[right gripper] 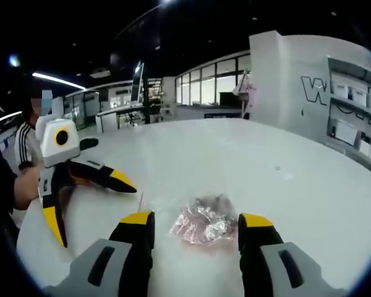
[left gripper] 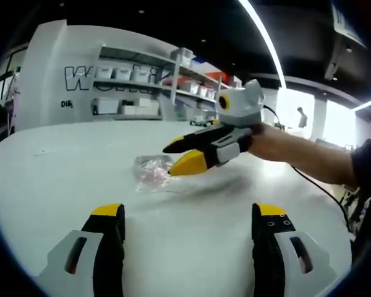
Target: Open the resealable bag by pulling the two sides of the seal apart until the entire bag opening is separated and visibly accessible.
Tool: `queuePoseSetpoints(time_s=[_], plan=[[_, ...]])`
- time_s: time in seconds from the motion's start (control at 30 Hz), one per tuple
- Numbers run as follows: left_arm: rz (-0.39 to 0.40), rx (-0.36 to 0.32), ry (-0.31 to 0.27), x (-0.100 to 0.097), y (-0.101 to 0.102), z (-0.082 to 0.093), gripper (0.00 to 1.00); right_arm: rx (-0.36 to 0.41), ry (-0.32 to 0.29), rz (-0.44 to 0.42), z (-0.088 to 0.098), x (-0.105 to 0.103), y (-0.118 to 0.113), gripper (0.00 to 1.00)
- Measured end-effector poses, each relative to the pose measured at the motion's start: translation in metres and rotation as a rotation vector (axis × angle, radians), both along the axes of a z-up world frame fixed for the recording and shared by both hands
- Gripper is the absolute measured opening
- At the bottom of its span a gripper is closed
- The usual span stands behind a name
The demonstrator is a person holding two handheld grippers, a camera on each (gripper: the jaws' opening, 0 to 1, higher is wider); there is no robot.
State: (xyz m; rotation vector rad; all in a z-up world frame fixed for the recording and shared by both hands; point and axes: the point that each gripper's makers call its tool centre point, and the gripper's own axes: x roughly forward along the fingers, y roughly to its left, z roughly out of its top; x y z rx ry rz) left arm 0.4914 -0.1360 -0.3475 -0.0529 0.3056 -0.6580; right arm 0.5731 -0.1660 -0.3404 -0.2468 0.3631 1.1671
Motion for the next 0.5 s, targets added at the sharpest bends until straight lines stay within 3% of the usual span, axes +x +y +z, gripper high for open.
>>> queuePoseSetpoints(time_s=[0.5], plan=[[0.002, 0.002, 0.0, -0.0004, -0.0003, -0.0003, 0.83, -0.024, -0.019, 0.033, 0.0006, -0.0001, 0.0048, 0.44]])
